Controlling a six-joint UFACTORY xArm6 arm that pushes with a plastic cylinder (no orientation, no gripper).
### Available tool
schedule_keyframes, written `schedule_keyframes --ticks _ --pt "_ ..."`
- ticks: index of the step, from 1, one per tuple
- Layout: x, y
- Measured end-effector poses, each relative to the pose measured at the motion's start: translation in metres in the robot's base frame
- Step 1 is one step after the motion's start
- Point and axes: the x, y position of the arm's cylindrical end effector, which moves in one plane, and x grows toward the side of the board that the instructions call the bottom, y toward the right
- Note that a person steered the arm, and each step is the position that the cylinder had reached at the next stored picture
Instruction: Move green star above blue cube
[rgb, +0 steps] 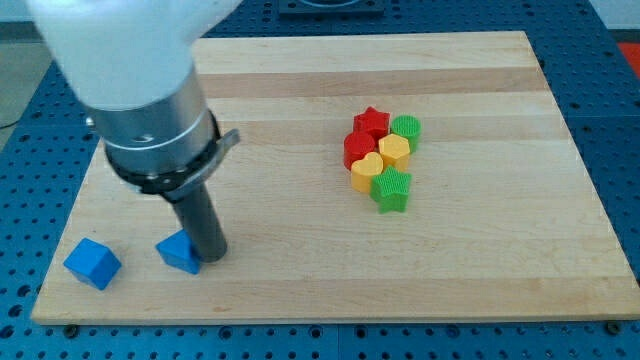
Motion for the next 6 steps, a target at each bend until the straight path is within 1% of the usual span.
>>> schedule_keyframes --ticks 2,4,5,6 --pt "0.001 -0.044" --pt "0.001 -0.047" --pt "0.000 -0.014" --pt "0.001 0.061"
